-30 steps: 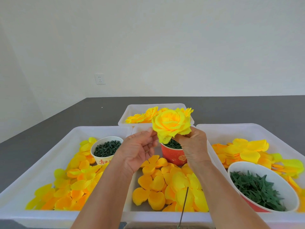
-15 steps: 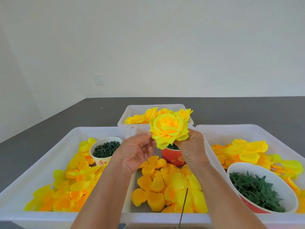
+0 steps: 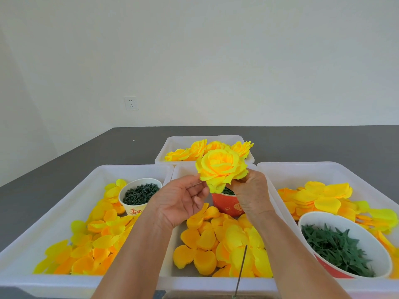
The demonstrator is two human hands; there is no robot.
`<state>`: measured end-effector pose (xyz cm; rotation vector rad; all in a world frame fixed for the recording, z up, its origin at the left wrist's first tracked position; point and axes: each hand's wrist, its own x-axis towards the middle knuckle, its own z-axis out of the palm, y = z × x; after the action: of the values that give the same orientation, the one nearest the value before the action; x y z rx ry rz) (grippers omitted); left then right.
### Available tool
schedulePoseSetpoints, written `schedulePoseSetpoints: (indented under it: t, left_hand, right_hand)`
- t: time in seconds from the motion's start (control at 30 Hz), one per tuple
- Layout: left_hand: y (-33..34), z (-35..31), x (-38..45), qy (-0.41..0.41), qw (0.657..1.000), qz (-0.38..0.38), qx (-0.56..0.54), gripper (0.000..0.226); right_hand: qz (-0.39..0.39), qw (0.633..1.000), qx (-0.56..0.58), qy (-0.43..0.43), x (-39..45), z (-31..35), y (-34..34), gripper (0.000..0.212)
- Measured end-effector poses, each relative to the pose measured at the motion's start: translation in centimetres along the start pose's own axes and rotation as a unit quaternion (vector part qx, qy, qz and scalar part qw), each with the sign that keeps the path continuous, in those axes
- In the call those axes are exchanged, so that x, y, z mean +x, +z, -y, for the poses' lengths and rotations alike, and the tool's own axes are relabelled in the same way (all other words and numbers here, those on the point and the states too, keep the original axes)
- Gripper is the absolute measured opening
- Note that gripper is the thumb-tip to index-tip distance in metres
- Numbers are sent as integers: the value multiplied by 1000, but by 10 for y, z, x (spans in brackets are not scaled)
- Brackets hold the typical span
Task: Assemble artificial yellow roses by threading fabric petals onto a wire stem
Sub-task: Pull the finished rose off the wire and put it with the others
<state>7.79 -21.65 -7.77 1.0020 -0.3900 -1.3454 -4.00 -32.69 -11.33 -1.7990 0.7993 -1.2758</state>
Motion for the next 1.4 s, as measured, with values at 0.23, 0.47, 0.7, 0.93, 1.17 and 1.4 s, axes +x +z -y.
schedulePoseSetpoints:
  t: [0.23,0.47,0.7,0.93,1.17,1.4]
  left_hand:
    - [1,1,1,31,999,-4,7,18]
    - [-2,1,1,66,997,-36,-7,9]
    - [-1,6,3,251,943,-153,154,14]
    - [0,7,6,280,922,-163,213,14]
    - [1,6,5,185,969,-72,146,15]
    - [-1,6,6,245,947,-126,165,8]
  right_hand:
    - [22,999,16,25,-2,2,0,10]
    - [-4,999,13,36,-1,2,0,13]
    - [-2,999,31,38,-1,-2,-1,11]
    - [5,999,35,-7,-3,-1,-2,15]
    - [-11,999,17,-45,-3,1,-1,9]
    - [13,999,11,-43,-4,1,-1,5]
